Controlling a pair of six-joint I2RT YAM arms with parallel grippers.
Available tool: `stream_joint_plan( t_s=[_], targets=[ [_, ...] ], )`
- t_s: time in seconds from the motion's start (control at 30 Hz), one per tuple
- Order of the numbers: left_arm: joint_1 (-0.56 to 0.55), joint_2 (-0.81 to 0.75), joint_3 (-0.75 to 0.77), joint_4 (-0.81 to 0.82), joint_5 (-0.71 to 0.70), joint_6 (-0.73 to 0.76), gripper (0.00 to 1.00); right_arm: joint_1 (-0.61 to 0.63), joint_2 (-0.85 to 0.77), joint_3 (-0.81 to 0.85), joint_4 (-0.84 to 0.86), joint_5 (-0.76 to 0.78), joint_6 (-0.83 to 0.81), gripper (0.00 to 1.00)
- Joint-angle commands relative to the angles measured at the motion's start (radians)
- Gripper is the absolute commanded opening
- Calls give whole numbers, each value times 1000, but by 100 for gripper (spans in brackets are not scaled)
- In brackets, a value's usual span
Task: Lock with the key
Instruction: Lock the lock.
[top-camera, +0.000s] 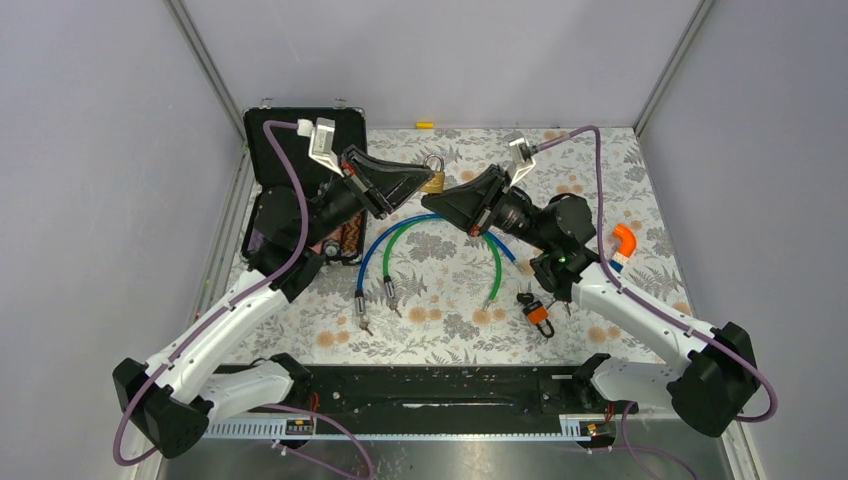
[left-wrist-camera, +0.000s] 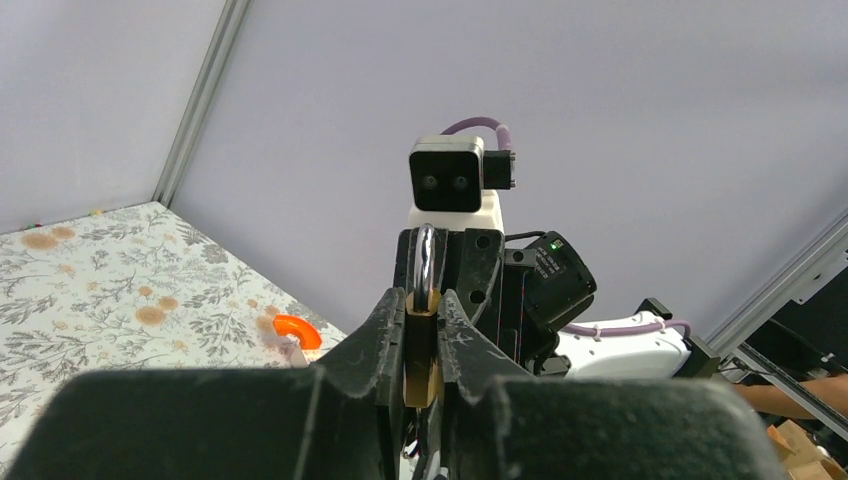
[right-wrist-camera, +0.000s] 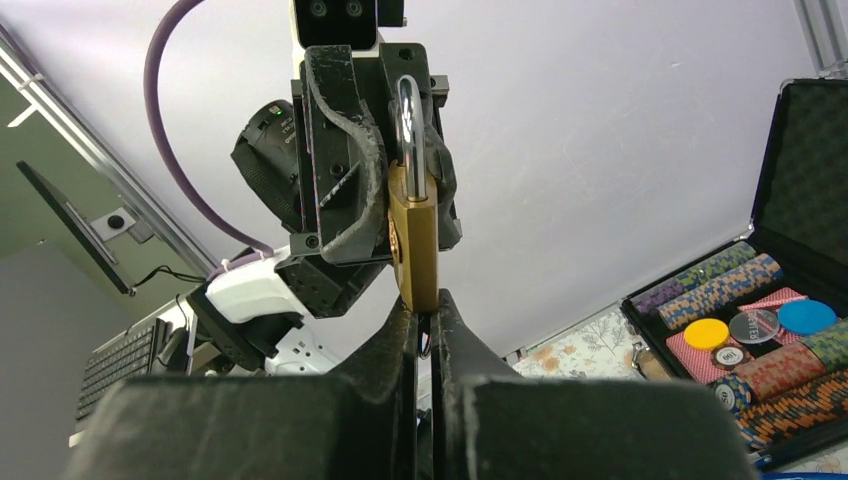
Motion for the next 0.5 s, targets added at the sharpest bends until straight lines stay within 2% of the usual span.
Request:
stream_joint_plan(
  t_s=[0.0, 0.23, 0.47],
  targets=[
    [-4, -44, -12, 141, -50, -24, 0, 9, 9, 39, 35, -18, -14, 0],
    [-4, -68, -62, 266, -129, -70, 0, 12, 15, 21, 21, -42, -19, 0],
    [-3, -86, -78, 309, -165, -61, 0, 12, 26, 52, -148, -159, -95, 0]
  ],
)
